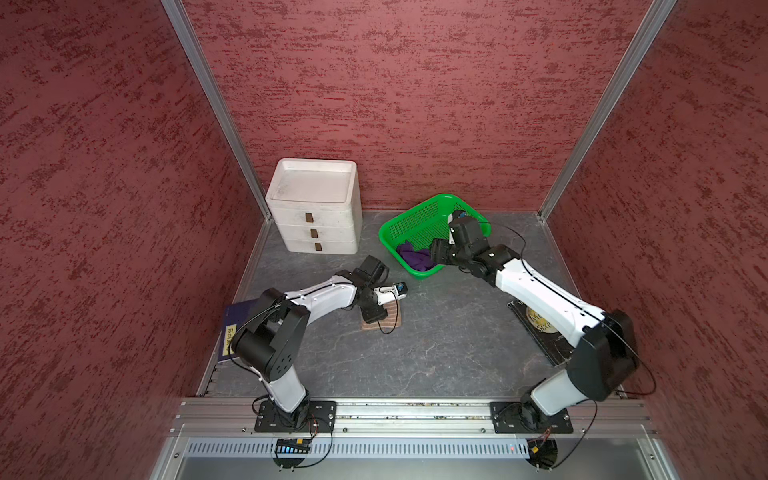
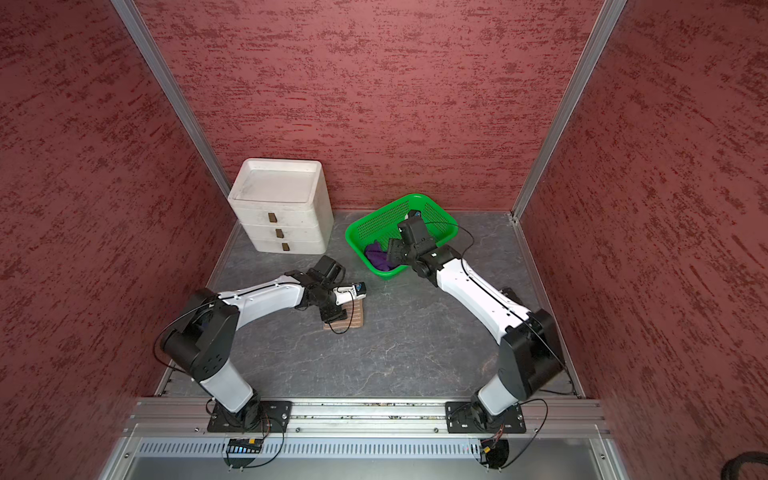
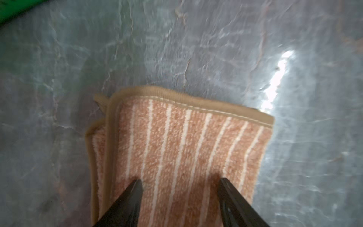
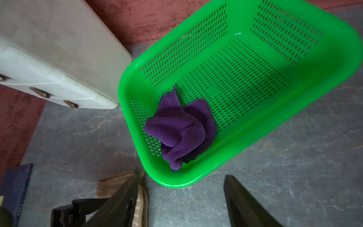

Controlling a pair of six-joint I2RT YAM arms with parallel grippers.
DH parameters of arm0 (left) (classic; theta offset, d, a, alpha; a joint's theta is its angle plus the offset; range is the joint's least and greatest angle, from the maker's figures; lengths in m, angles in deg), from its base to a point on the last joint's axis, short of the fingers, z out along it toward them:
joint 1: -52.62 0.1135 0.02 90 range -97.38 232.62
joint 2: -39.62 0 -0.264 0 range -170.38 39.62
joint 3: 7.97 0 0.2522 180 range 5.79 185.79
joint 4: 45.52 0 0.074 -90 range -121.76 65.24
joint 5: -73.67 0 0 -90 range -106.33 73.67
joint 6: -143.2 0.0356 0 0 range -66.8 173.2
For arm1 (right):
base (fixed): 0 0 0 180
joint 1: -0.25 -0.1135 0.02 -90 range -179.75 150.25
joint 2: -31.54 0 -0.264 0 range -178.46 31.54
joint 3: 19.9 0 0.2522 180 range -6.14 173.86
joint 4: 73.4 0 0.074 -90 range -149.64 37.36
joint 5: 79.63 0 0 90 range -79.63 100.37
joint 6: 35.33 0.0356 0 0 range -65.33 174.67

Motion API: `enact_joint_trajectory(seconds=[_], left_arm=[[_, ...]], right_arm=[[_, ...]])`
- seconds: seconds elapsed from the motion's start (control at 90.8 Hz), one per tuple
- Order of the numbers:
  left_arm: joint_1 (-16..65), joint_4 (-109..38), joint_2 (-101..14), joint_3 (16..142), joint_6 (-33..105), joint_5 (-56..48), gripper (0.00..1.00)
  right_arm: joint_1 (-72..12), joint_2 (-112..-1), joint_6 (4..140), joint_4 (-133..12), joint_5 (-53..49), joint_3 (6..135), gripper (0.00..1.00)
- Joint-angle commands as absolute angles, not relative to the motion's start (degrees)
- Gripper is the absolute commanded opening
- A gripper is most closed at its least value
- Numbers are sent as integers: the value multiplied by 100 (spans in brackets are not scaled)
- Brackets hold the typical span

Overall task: Fold the square dishcloth
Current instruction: Move the cleaning item to the center of the board.

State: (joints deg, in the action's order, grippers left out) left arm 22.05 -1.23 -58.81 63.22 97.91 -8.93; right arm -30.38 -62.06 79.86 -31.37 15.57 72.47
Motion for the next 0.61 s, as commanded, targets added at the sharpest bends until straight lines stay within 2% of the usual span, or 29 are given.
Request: enact_joint_trajectory(seconds=[0.0, 0.132, 0.419, 0.518, 0.595], left_arm=[[2378, -203, -5931, 6173, 10184, -1341, 64], [2880, -249, -5776, 5711, 10683, -1620, 63], [4758, 106, -4998, 5351, 11854, -1444, 63], [5106, 254, -4840, 5569, 11824, -1168, 64], [5132, 327, -4736, 5696, 11737, -1025, 65]], right_arm=[[-3009, -6629, 7661, -2752, 1260, 7675, 74], [-3015, -7341, 7731, -2624, 1254, 8148, 71], [-3013, -8440, 7800, -2655, 1106, 8753, 62], [-3011, -8707, 7839, -2588, 1082, 9016, 56], [-2995, -8899, 7925, -2525, 1099, 9229, 46]])
